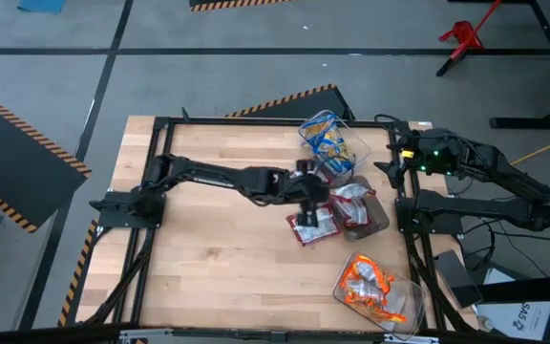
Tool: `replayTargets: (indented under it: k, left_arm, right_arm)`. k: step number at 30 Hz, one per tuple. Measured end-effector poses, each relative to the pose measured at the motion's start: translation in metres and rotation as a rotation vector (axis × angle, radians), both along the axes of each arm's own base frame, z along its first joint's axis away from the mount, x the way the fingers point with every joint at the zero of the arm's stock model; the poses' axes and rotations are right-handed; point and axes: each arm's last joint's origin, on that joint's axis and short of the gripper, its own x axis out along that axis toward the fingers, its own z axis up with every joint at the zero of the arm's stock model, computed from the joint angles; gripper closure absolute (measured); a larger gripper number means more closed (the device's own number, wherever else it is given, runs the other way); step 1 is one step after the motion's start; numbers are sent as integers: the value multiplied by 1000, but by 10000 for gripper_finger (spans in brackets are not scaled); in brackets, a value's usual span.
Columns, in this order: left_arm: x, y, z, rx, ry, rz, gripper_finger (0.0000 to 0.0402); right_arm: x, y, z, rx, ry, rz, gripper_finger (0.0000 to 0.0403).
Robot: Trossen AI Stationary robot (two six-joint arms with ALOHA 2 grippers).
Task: Sort Maruchan noodles
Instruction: Put the red bag into the black bin
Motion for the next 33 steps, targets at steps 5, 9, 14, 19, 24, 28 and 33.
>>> replayTargets:
  k: [5, 9, 14, 19, 24, 28, 33]
  left_arm:
    - [-25, 11, -24, -94, 72, 39, 266]
    - [-29, 19, -67, -121, -45, 104, 266]
    - [-26, 22, -110, -51, -205, 164, 266]
    - [-17, 30, -137, 4, -173, 116, 266]
    - [-15, 33, -147, -8, -164, 173, 266]
    - [-16, 27, -144, 43, -142, 136, 266]
    - [-16, 25, -140, 43, -140, 127, 266]
  right_arm:
    - [0, 0, 0, 0, 1, 0, 59]
    - [0, 0, 0, -1, 1, 0, 59]
    - [0, 0, 0, -1, 0, -1, 59]
    - [0, 0, 0, -3, -2, -1, 59]
    - [0, 0, 0, -3, -2, -2, 59]
    - [0, 0, 0, -4, -1, -2, 59]
    - [0, 0, 0, -5, 0, -1, 59]
